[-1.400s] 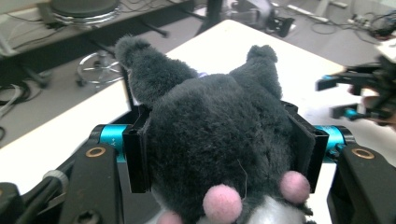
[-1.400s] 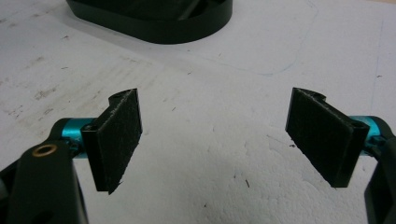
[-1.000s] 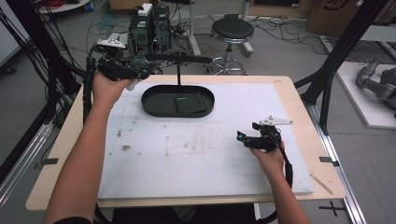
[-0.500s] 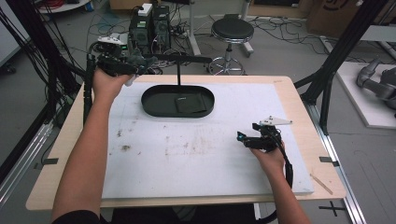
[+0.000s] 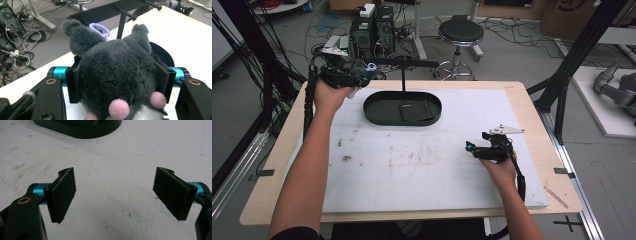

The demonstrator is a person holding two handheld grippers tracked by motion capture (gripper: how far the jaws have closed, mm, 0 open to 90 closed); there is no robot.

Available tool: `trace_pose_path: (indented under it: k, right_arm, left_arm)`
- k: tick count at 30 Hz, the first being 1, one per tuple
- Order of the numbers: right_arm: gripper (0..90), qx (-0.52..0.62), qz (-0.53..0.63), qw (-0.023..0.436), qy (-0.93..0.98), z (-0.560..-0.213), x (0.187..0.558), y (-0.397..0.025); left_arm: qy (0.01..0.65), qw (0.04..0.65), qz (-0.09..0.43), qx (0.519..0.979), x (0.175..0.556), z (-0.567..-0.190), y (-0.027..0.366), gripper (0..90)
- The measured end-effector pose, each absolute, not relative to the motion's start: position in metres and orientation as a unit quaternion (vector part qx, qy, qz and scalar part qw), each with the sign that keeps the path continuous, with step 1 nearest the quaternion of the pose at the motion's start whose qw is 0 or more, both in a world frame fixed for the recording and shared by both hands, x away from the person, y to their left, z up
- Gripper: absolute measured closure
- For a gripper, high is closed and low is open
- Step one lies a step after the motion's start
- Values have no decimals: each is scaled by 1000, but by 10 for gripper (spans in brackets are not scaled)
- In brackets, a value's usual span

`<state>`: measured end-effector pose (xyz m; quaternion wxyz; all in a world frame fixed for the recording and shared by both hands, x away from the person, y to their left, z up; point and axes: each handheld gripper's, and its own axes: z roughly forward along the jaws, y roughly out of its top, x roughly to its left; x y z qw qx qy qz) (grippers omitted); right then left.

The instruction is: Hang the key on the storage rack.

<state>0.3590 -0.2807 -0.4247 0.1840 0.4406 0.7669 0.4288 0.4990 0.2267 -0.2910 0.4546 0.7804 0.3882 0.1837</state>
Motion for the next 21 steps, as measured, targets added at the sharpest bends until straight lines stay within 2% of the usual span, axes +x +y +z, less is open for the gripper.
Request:
trace_pose_path:
  k: [21]
  right_arm:
    - [189,441,435,181,764,-424,359,-281]
  left_arm:
    - [410,441,198,774,510,-300,233,379]
